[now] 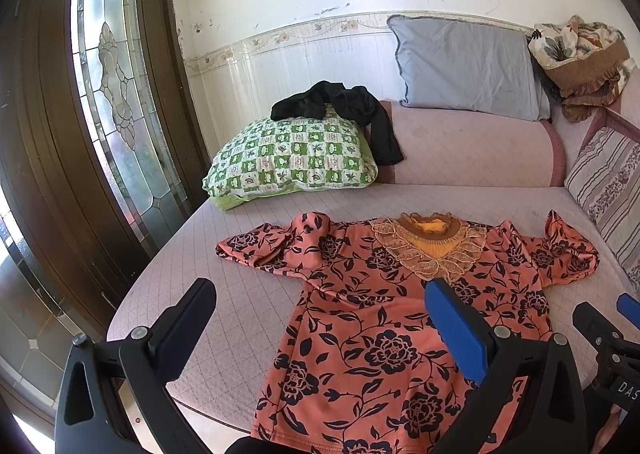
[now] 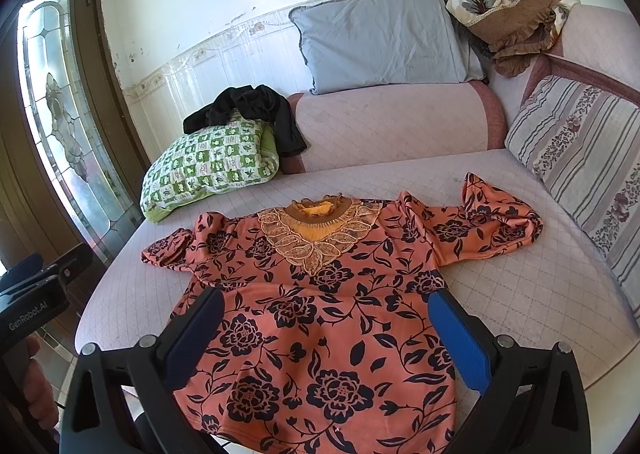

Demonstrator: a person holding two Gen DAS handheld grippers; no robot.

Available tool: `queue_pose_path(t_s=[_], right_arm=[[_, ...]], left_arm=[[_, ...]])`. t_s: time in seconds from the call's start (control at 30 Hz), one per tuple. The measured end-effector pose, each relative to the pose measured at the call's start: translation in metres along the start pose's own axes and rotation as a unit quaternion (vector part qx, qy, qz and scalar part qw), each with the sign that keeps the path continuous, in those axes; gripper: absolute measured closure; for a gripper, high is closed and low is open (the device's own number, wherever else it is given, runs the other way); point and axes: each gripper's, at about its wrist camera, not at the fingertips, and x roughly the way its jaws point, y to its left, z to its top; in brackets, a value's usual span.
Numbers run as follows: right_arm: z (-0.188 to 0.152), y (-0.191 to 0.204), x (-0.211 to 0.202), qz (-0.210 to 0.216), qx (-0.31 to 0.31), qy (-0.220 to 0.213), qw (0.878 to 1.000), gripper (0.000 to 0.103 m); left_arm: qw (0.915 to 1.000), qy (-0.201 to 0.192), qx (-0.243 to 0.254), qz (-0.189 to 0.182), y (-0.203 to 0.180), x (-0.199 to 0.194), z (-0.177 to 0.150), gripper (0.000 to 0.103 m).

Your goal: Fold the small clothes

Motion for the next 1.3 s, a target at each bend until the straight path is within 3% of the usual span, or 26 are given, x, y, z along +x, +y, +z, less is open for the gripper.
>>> queue_pose_path(t_s=[0.7, 0.83, 0.9, 1.0, 1.1, 1.23, 1.3], right_arm=[[0.001, -0.006, 0.018, 0.005, 0.012, 0.011, 1.0, 0.0], [0.003, -0.014, 0.027, 0.004, 0.019, 0.012, 1.0, 0.0], [0.009, -0.029, 0.033, 0.002, 0.029, 0.013, 0.999, 0.0], [0.018, -0.069, 0.047, -0.025, 0.063, 0.002, 0.998, 0.0], [0.027, -0.122, 0.066, -0.062, 0.111, -0.006, 0.992, 0.0], [0.043, -0.202, 0.101, -0.1, 0.195, 0.008, 0.976, 0.0], [0.049, -0.24, 0.12, -0.102, 0.253, 0.021, 0.962, 0.0]], left_arm=[[0.9999, 0.008, 0.007, 0.009, 0.001, 0.007, 0.003, 0.0], [0.9996, 0.026, 0.013, 0.006, -0.004, 0.022, 0.007, 0.0], [0.9983, 0.055, 0.014, -0.011, -0.008, 0.037, 0.003, 0.0], [0.9905, 0.129, 0.009, -0.045, -0.016, 0.074, -0.012, 0.0], [0.9818, 0.184, 0.02, -0.044, -0.029, 0.107, -0.033, 0.0], [0.9722, 0.226, 0.054, -0.028, -0.059, 0.146, -0.062, 0.0], [0.9673, 0.243, 0.067, -0.026, -0.071, 0.162, -0.071, 0.0]])
